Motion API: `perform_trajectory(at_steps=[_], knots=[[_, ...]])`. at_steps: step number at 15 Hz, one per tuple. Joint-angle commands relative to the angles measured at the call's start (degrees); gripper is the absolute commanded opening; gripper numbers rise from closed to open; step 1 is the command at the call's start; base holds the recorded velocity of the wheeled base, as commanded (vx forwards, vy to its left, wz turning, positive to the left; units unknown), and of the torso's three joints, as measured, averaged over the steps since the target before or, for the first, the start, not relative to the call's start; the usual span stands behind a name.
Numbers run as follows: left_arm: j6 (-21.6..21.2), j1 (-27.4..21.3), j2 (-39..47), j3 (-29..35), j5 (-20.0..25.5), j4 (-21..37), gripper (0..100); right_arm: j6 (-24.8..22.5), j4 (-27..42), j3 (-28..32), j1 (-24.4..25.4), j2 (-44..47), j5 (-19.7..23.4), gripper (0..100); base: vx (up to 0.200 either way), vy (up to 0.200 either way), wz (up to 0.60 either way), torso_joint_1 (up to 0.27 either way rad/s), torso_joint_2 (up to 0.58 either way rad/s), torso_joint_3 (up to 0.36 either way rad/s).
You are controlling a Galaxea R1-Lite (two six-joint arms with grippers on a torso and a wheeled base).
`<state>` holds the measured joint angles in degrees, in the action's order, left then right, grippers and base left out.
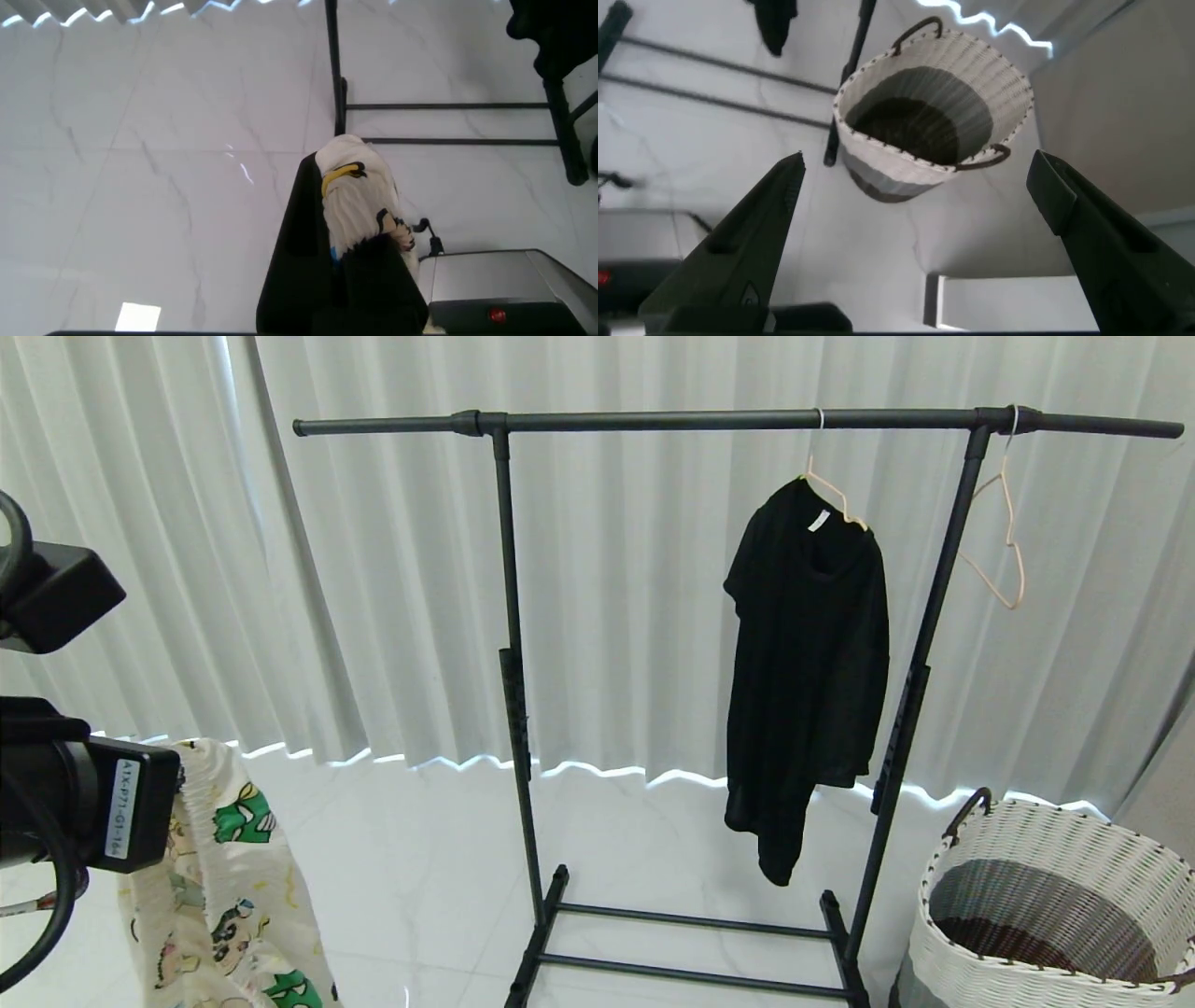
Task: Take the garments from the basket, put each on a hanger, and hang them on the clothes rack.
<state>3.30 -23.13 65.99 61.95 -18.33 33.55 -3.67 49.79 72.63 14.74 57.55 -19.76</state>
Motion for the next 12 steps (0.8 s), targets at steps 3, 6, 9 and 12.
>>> perform_trajectory(at_steps=[3,6,9,12], knots=[[0.0,0.1,-0.7,-0.3,0.0,-0.2,0,0.0,-4.2,-3.2,-0.3,-0.2,0.3,100,0.000,0.000,0.00,0.029,-0.09,-0.114],[0.0,0.1,-0.8,-0.3,0.0,-0.2,0,0.0,-5.8,-3.2,-0.3,0.5,0.3,100,0.000,0.000,0.00,0.129,-0.43,-0.274],[0.0,0.1,-0.9,-0.3,0.0,-0.2,0,0.0,-6.9,-3.2,-0.3,0.7,0.9,100,0.000,0.000,0.00,0.178,-0.46,-0.282],[0.0,0.1,-1.1,-0.3,0.0,-0.2,0,0.1,-8.1,-3.2,-0.3,0.9,1.4,100,0.000,0.000,0.00,0.181,-0.47,-0.282]])
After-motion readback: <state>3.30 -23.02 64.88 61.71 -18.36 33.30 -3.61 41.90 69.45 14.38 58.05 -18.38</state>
